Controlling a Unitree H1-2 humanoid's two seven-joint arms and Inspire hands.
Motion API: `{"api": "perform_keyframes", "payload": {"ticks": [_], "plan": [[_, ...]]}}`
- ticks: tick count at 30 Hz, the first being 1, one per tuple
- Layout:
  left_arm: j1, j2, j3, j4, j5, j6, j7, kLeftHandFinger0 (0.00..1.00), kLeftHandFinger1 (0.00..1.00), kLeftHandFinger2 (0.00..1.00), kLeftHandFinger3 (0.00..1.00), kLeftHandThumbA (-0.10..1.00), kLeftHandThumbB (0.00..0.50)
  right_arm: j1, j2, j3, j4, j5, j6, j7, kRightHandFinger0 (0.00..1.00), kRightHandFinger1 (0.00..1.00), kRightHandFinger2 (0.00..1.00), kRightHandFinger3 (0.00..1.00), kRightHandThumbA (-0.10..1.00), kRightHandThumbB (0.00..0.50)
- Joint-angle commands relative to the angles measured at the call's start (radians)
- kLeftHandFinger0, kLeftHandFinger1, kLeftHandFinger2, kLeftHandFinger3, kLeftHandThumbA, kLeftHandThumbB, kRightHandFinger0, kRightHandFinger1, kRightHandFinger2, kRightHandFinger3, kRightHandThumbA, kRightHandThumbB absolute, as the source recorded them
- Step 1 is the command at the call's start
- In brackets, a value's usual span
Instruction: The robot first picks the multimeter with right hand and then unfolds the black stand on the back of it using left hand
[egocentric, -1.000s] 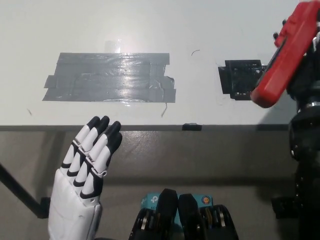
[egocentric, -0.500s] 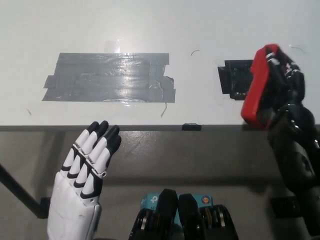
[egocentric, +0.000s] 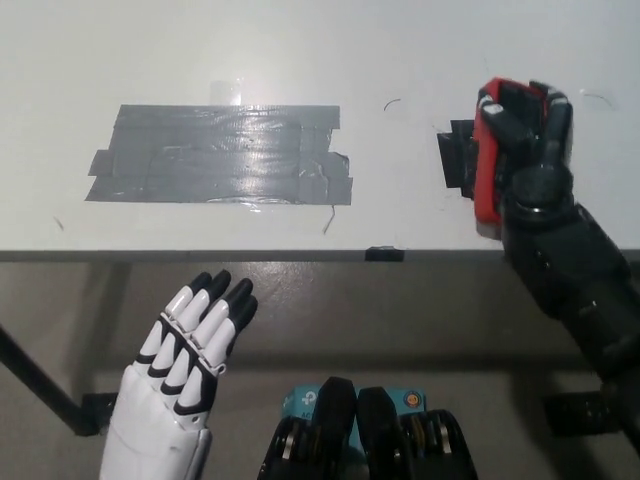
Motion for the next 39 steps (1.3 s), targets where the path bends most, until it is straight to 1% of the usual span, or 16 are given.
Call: {"api": "perform_keyframes", "payload": {"ticks": [1, 6, 11, 13, 14, 16, 19, 26, 27, 28, 29, 30, 31, 32, 34, 39], "plan": [[0.011, 0.006, -0.032, -0.067, -0.063, -0.008, -0.063, 1.0, 1.0, 1.0, 1.0, 1.0, 0.358, -0.343, -0.033, 0.111, 0.14, -0.342, -0.341, -0.067, 0.0, 0.14, 0.61, 0.65, -0.1, 0.218], [-0.002, 0.009, -0.024, -0.059, -0.069, -0.017, -0.061, 1.0, 1.0, 1.0, 1.0, 1.0, 0.346, -0.368, -0.018, 0.137, 0.198, -0.359, -0.376, -0.074, 0.0, 0.14, 0.59, 0.64, -0.1, 0.197], [-0.008, 0.01, -0.015, -0.063, -0.078, -0.021, -0.058, 1.0, 1.0, 1.0, 1.0, 1.0, 0.344, -0.36, -0.013, 0.156, 0.239, -0.384, -0.415, -0.079, 0.0, 0.26, 0.67, 0.7, -0.1, 0.184], [-0.011, 0.007, -0.009, -0.069, -0.068, -0.02, -0.059, 1.0, 1.0, 1.0, 1.0, 1.0, 0.35, -0.346, -0.009, 0.164, 0.246, -0.394, -0.393, -0.062, 0.0, 0.27, 0.64, 0.65, -0.1, 0.157], [-0.013, 0.007, -0.007, -0.07, -0.067, -0.022, -0.059, 1.0, 1.0, 1.0, 1.0, 1.0, 0.344, -0.332, -0.006, 0.164, 0.251, -0.399, -0.394, -0.06, 0.0, 0.27, 0.63, 0.53, -0.1, 0.16], [-0.021, 0.006, -0.011, -0.064, -0.073, -0.026, -0.051, 1.0, 1.0, 1.0, 1.0, 1.0, 0.333, -0.31, 0.001, 0.158, 0.26, -0.402, -0.394, -0.052, 0.0, 0.22, 0.6, 0.44, -0.1, 0.168], [-0.021, 0.016, -0.022, -0.065, -0.062, -0.027, -0.031, 1.0, 1.0, 1.0, 1.0, 1.0, 0.32, -0.273, 0.017, 0.138, 0.28, -0.403, -0.398, -0.036, 0.0, 0.21, 0.62, 0.6, -0.1, 0.178], [-0.019, 0.02, -0.024, -0.074, -0.071, -0.027, -0.037, 1.0, 1.0, 1.0, 1.0, 1.0, 0.305, -0.193, 0.03, 0.12, 0.326, -0.45, -0.389, -0.005, 0.0, 0.25, 0.66, 0.73, -0.1, 0.175], [-0.02, 0.019, -0.025, -0.074, -0.079, -0.027, -0.043, 1.0, 1.0, 1.0, 1.0, 1.0, 0.307, -0.184, 0.026, 0.13, 0.332, -0.47, -0.387, -0.015, 0.01, 0.29, 0.67, 0.75, -0.1, 0.196], [-0.02, 0.018, -0.026, -0.074, -0.086, -0.027, -0.048, 1.0, 1.0, 1.0, 1.0, 1.0, 0.314, -0.179, 0.024, 0.137, 0.336, -0.486, -0.386, -0.028, 0.04, 0.33, 0.71, 0.77, -0.1, 0.215], [-0.018, 0.017, -0.027, -0.074, -0.09, -0.027, -0.053, 1.0, 1.0, 1.0, 1.0, 1.0, 0.323, -0.172, 0.019, 0.156, 0.34, -0.518, -0.367, -0.045, 0.29, 0.62, 0.99, 1.0, -0.1, 0.224], [-0.015, 0.016, -0.029, -0.075, -0.089, -0.027, -0.054, 1.0, 1.0, 1.0, 1.0, 1.0, 0.324, -0.167, 0.014, 0.176, 0.344, -0.547, -0.341, -0.054, 0.38, 0.65, 0.96, 0.94, -0.1, 0.226], [-0.013, 0.015, -0.031, -0.075, -0.097, -0.027, -0.064, 1.0, 1.0, 1.0, 1.0, 1.0, 0.333, -0.17, -0.001, 0.208, 0.346, -0.58, -0.313, 0.032, 1.0, 1.0, 1.0, 1.0, 0.22, 0.307], [-0.012, 0.014, -0.032, -0.074, -0.098, -0.027, -0.065, 1.0, 1.0, 1.0, 1.0, 1.0, 0.333, -0.173, -0.008, 0.224, 0.347, -0.598, -0.299, 0.069, 1.0, 1.0, 1.0, 1.0, 0.38, 0.376], [-0.01, 0.023, -0.043, -0.072, -0.092, -0.027, -0.052, 1.0, 1.0, 1.0, 1.0, 1.0, 0.31, -0.18, -0.018, 0.253, 0.346, -0.632, -0.282, 0.094, 1.0, 1.0, 1.0, 1.0, 0.53, 0.477], [-0.011, 0.032, -0.04, -0.072, -0.078, -0.027, -0.039, 1.0, 1.0, 1.0, 1.0, 1.0, 0.303, -0.195, -0.017, 0.275, 0.345, -0.675, -0.248, 0.092, 1.0, 1.0, 1.0, 1.0, 0.55, 0.469]]}}
